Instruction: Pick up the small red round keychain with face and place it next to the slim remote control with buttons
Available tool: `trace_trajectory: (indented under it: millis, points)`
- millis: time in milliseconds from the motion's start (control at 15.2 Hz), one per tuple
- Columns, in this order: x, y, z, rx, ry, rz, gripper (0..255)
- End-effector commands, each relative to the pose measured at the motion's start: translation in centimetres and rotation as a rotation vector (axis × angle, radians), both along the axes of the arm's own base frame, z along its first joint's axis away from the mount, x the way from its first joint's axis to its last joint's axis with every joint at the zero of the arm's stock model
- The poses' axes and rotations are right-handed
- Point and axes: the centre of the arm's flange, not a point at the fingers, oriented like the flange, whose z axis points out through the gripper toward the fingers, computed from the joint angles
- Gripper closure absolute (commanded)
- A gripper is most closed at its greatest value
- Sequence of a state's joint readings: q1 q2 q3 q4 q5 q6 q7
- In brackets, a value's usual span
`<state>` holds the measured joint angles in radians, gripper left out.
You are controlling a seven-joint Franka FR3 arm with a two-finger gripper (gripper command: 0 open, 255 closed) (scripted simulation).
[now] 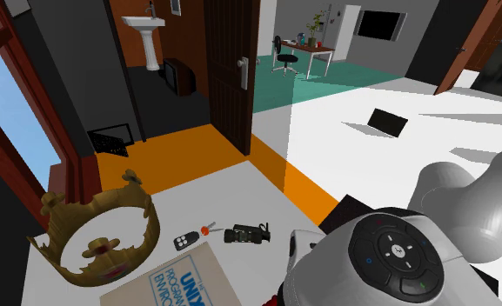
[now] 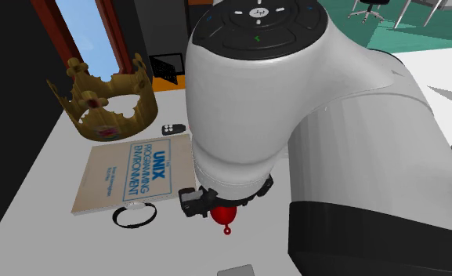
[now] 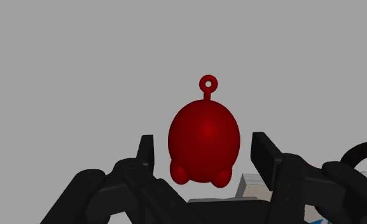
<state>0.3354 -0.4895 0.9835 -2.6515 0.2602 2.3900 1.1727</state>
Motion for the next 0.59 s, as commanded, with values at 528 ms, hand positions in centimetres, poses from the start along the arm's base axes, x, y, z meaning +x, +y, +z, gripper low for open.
trace_trajectory:
  millis: [528]
  points:
    - [-1.1,0.1,4.9,0.0,0.0,0.0,0]
